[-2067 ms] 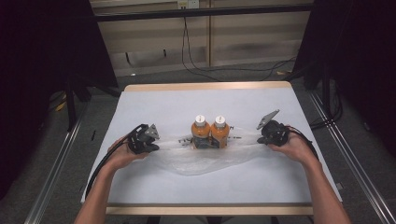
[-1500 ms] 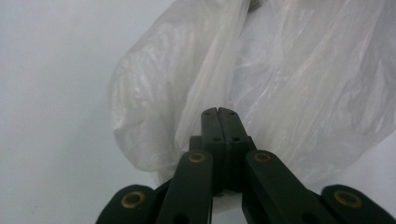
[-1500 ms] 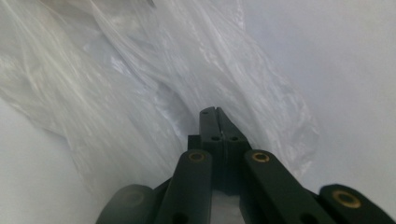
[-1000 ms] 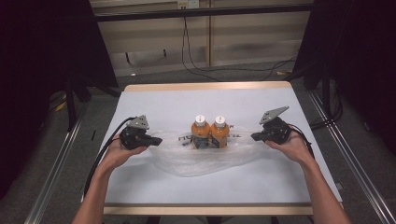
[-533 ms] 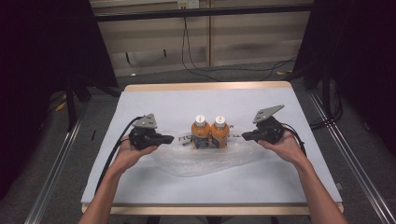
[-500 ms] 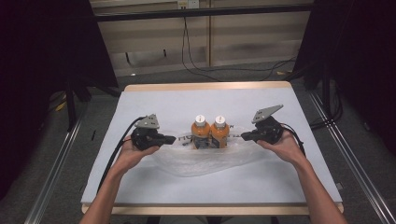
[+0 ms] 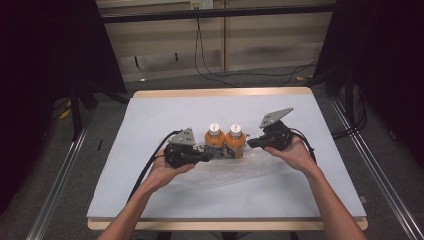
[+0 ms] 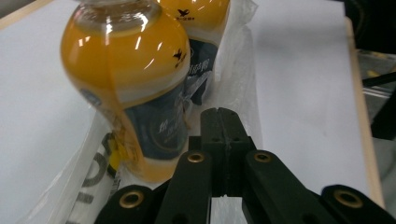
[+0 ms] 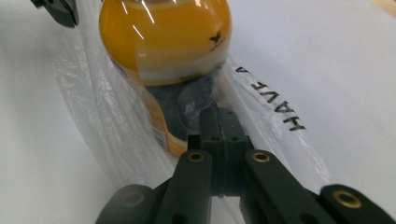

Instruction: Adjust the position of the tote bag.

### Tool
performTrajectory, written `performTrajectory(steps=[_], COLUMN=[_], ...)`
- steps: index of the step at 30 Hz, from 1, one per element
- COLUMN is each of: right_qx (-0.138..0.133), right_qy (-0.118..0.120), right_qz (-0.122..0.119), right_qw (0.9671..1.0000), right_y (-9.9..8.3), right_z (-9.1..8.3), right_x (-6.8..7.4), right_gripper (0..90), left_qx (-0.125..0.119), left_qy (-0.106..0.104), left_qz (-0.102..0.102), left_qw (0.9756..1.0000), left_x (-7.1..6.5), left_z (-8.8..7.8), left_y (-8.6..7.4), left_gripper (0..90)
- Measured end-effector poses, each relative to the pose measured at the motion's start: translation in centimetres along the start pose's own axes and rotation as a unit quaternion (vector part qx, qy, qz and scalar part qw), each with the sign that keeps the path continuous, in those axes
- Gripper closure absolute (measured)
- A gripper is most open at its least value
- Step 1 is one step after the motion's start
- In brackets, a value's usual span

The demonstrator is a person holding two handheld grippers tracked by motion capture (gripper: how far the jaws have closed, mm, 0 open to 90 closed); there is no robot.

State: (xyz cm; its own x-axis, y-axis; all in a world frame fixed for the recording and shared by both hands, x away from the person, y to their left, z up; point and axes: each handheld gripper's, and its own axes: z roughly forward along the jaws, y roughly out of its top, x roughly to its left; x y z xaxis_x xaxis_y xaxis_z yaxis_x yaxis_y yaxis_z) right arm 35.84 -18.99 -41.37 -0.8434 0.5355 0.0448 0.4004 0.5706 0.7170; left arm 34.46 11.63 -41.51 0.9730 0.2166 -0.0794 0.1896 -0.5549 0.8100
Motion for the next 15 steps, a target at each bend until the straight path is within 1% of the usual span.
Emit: performTrajectory(steps=[1, 2, 3, 4, 5, 6, 7, 8, 10, 12, 13, 14, 15], right_qx=[0.000, 0.000, 0.001, 0.001, 0.006, 0.004, 0.012, 0.012, 0.019, 0.021, 0.024, 0.027, 0.026], right_qy=[0.000, 0.002, 0.006, 0.006, 0.005, 0.009, 0.007, 0.007, 0.013, 0.015, 0.016, 0.017, 0.021], right_qz=[0.000, 0.000, 0.003, 0.003, 0.006, 0.009, 0.009, 0.009, 0.010, 0.008, 0.008, 0.007, 0.008], right_qw=[1.0000, 1.0000, 1.0000, 1.0000, 1.0000, 0.9999, 0.9999, 0.9999, 0.9997, 0.9996, 0.9996, 0.9995, 0.9994], right_y=[0.0, 0.1, 0.4, 0.4, 0.5, 0.6, 0.6, 0.6, 0.7, 0.8, 0.9, 1.0, 1.1], right_z=[0.0, 0.3, 0.8, 0.8, 1.2, 1.5, 1.6, 1.6, 2.3, 2.6, 2.8, 3.1, 3.5], right_x=[0.0, -0.1, -0.4, -0.4, -0.8, -1.0, -1.2, -1.2, -1.8, -1.9, -1.9, -2.0, -2.0], right_gripper=[90.0, 90.0, 90.0, 90.0, 90.0, 90.0, 90.0, 90.0, 90.0, 90.0, 90.0, 90.0, 90.0], left_qx=[0.003, 0.003, 0.004, 0.008, 0.008, 0.012, 0.011, 0.012, 0.016, 0.017, 0.014, 0.025, 0.023], left_qy=[0.003, 0.005, 0.002, 0.000, 0.003, 0.003, 0.001, 0.004, 0.004, 0.008, 0.017, 0.014, 0.016], left_qz=[0.002, 0.000, -0.004, -0.001, -0.001, 0.000, 0.002, 0.000, 0.000, -0.003, -0.010, -0.008, -0.008], left_qw=[1.0000, 1.0000, 1.0000, 1.0000, 1.0000, 0.9999, 0.9999, 0.9999, 0.9999, 0.9998, 0.9997, 0.9995, 0.9996], left_x=[-0.1, -0.1, -0.1, -0.1, -0.2, -0.3, -0.3, -0.4, -0.4, -0.4, -0.5, -0.4, -0.4], left_z=[0.3, 0.6, 1.0, 1.2, 1.6, 1.9, 2.2, 2.5, 3.0, 3.5, 3.8, 3.8, 4.0], left_y=[0.1, 0.2, 0.2, 0.2, 0.3, 0.3, 0.4, 0.4, 0.5, 0.4, 0.3, 0.2, 0.0], left_gripper=[90.0, 90.0, 90.0, 90.0, 90.0, 90.0, 90.0, 90.0, 90.0, 90.0, 90.0, 90.0, 90.0])
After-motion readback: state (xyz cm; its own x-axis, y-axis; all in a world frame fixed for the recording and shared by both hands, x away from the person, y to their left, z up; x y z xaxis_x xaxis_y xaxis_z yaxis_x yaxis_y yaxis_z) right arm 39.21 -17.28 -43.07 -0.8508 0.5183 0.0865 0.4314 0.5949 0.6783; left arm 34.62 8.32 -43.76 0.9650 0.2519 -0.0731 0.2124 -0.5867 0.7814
